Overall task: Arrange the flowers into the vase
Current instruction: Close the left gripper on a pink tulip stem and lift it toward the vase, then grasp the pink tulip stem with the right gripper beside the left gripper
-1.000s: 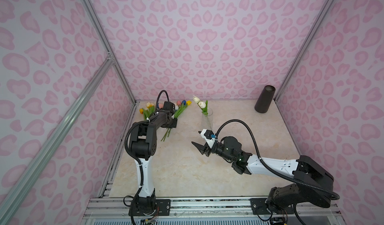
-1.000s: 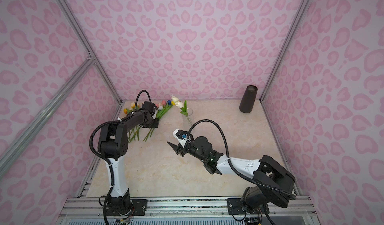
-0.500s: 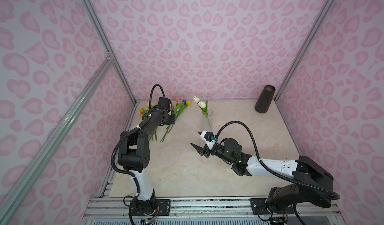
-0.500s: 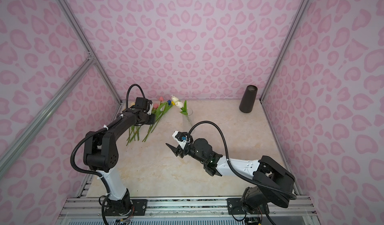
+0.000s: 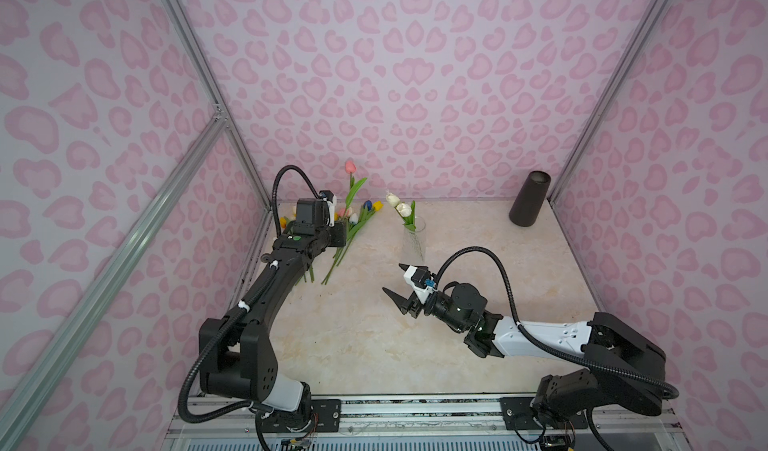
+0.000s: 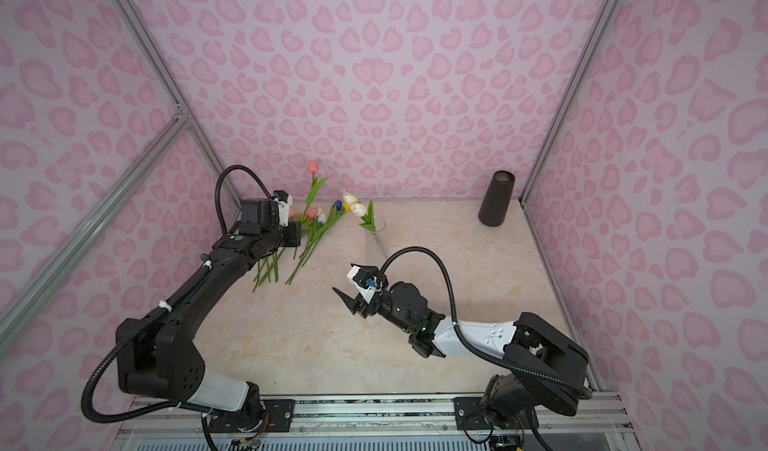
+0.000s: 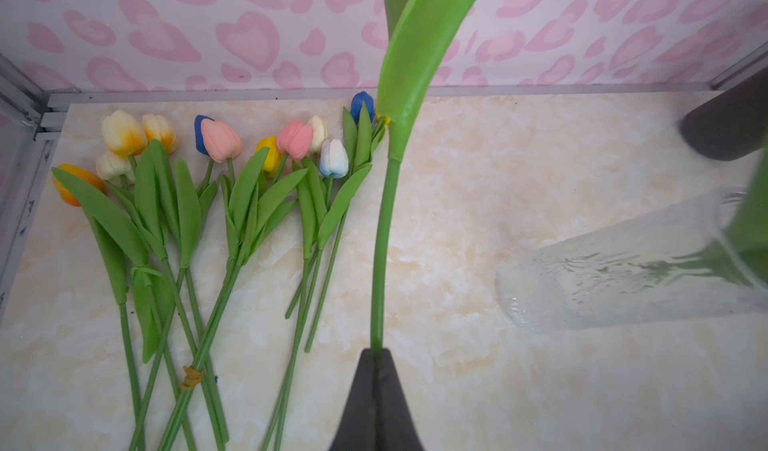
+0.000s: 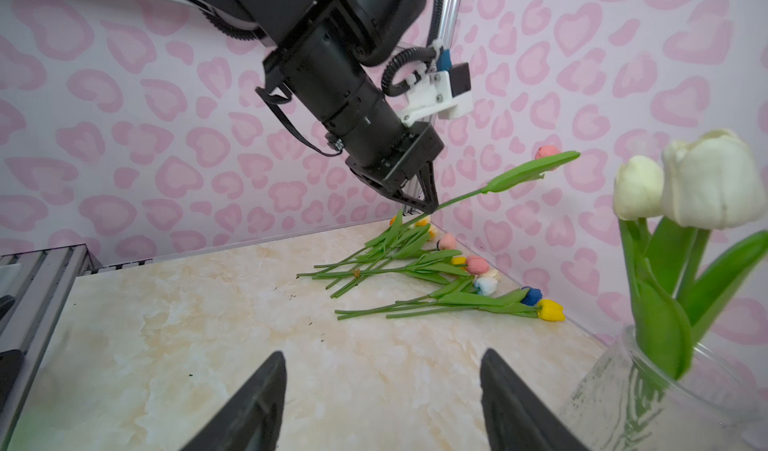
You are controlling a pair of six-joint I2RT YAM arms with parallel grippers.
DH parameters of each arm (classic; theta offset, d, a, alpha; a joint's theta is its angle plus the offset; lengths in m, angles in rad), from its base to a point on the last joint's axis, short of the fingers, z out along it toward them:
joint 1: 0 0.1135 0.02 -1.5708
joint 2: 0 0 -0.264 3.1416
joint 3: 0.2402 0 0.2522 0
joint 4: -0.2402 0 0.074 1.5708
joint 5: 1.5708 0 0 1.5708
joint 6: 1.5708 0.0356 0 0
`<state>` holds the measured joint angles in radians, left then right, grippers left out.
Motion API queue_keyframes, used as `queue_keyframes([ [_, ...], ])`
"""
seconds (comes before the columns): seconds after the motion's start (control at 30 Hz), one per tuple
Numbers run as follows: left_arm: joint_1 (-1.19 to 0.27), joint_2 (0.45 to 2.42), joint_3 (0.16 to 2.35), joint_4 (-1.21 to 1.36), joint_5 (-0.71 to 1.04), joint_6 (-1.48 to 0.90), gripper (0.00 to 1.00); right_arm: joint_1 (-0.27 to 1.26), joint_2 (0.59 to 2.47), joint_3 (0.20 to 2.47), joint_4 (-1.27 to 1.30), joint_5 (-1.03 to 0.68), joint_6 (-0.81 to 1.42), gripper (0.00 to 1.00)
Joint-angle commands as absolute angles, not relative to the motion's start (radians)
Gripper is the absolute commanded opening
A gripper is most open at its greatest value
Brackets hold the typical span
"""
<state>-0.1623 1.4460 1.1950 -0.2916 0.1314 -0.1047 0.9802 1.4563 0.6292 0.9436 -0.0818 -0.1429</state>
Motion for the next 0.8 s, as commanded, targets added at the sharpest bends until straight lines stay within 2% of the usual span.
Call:
queue_keyframes([
  [0.0, -0.170, 1.330, 1.099, -0.034, 0.235, -0.124, 0.03, 0.983, 1.447, 0.594, 1.069, -0.017, -0.166, 0.73],
  [0.17, -0.187, 1.170, 0.927, 0.253, 0.374, -0.156, 0.03, 0.977, 1.411, 0.571, 1.100, 0.087, -0.182, 0.75],
  [0.47, -0.266, 1.044, 0.816, 0.491, 0.568, -0.127, 0.03, 0.931, 1.238, 0.695, 0.814, 0.025, -0.185, 0.78],
  [0.6, -0.304, 1.035, 0.808, 0.575, 0.632, -0.127, 0.03, 0.866, 1.168, 0.756, 0.690, -0.089, -0.118, 0.77],
  [0.67, -0.323, 1.038, 0.810, 0.606, 0.669, -0.134, 0.03, 0.781, 1.149, 0.812, 0.634, -0.259, -0.011, 0.73],
  [0.77, -0.355, 1.051, 0.820, 0.637, 0.676, -0.139, 0.03, 0.711, 1.160, 0.904, 0.573, -0.406, 0.098, 0.65],
])
